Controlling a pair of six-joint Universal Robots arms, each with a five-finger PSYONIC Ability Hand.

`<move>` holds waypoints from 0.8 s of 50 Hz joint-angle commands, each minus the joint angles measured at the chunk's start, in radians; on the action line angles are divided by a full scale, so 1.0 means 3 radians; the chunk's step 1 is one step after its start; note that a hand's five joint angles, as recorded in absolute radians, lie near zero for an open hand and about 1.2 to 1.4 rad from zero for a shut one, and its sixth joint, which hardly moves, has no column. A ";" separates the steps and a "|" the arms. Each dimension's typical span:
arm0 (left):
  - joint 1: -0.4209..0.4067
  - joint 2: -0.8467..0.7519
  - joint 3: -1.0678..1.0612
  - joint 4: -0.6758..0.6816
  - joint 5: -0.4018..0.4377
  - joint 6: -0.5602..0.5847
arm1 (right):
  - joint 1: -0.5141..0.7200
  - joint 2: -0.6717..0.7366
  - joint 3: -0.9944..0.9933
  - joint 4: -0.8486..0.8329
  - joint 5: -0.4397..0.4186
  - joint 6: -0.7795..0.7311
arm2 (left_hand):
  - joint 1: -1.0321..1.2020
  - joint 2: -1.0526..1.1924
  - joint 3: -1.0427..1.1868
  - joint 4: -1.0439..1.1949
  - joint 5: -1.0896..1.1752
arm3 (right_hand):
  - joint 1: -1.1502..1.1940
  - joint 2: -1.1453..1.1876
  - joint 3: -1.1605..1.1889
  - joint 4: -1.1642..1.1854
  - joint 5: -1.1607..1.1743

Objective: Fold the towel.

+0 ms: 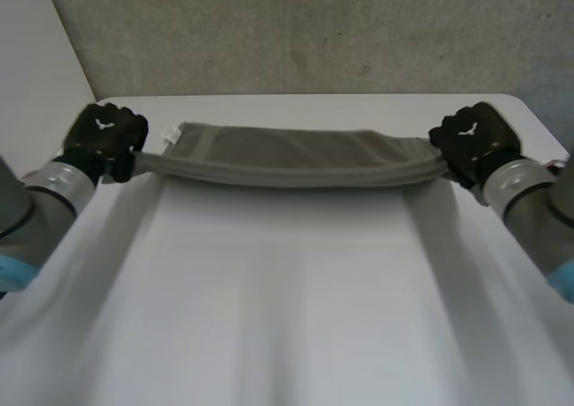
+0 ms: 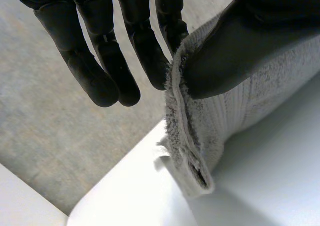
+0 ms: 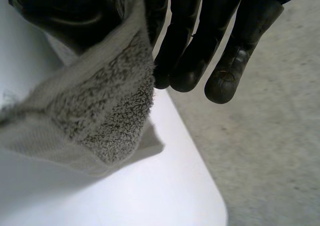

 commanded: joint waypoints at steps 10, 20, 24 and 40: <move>0.0440 0.1022 -0.0673 -0.0242 0.0660 -0.0091 | -0.0340 -0.0768 0.0046 0.1119 -0.0049 -0.0044 | -0.0236 -0.0424 -0.0514 -0.0437 -0.0951 | 0.0211 0.0229 0.0232 0.0195 0.0164; 0.0303 0.0635 -0.0285 -0.0217 0.0630 -0.0158 | -0.0294 0.0048 -0.0460 0.1098 -0.0043 -0.0273 | -0.0236 -0.0424 -0.0514 -0.0437 -0.0951 | 0.0211 0.0229 0.0232 0.0195 0.0164; 0.0118 0.0244 -0.0044 -0.0201 0.0574 -0.0148 | -0.0222 0.0321 -0.0686 0.1093 -0.0023 -0.0382 | -0.0236 -0.0424 -0.0514 -0.0437 -0.0951 | 0.0211 0.0229 0.0232 0.0195 0.0164; -0.0296 -0.1663 0.1904 -0.0447 -0.0454 0.0221 | -0.0089 0.1875 -0.2174 0.0899 0.0013 -0.0453 | -0.0236 -0.0424 -0.0514 -0.0437 -0.0951 | 0.0211 0.0229 0.0232 0.0195 0.0164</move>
